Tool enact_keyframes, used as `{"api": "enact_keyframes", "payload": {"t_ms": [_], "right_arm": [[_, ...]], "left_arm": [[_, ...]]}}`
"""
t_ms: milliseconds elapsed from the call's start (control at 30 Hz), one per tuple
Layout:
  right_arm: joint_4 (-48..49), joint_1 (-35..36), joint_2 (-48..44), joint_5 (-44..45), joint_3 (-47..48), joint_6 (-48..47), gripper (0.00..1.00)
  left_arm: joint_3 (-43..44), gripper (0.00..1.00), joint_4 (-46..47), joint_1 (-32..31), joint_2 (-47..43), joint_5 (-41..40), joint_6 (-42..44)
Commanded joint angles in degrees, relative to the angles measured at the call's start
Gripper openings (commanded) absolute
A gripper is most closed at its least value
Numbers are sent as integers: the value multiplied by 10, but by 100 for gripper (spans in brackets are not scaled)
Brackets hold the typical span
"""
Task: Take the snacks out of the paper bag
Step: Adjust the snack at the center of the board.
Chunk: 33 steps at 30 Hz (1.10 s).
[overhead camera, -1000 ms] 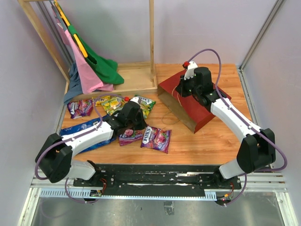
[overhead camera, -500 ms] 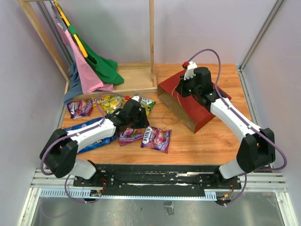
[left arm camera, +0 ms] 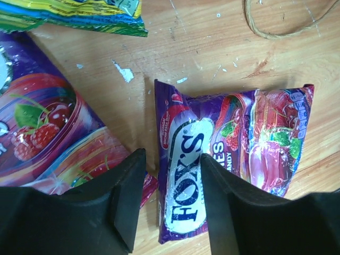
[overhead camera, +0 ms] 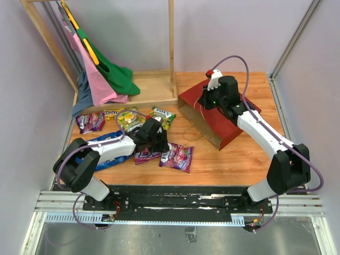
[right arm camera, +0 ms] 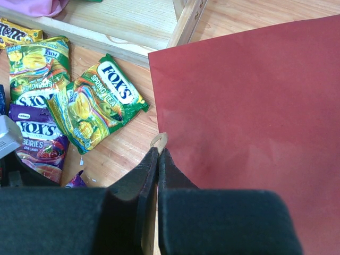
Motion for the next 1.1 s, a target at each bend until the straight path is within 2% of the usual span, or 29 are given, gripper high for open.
{"api": "enact_keyframes", "payload": {"t_ms": [0,133,200,300,333,500,733,1067], "right_arm": [[4,-2,1,-1,6,-12,1],[4,-3,2,0,6,-12,1],[4,-2,3,0,8,-12,1],[4,-2,5,-1,7,-12,1],[4,-3,5,-1,7,-12,1],[3,-3,5,-1,7,-12,1],[4,-2,5,-4,7,-11,1],[3,-3,7,-7,8,-11,1]], "left_arm": [[-8,47,40,4,27,27,12],[-7,31,45,4,34,28,11],[-5,16,41,4,31,22,9],[-1,2,33,4,24,14,9],[0,1,32,4,21,13,8],[14,0,13,4,3,-11,-15],[35,1,-54,5,-42,-136,-96],[51,1,-97,14,-54,-179,-153]]}}
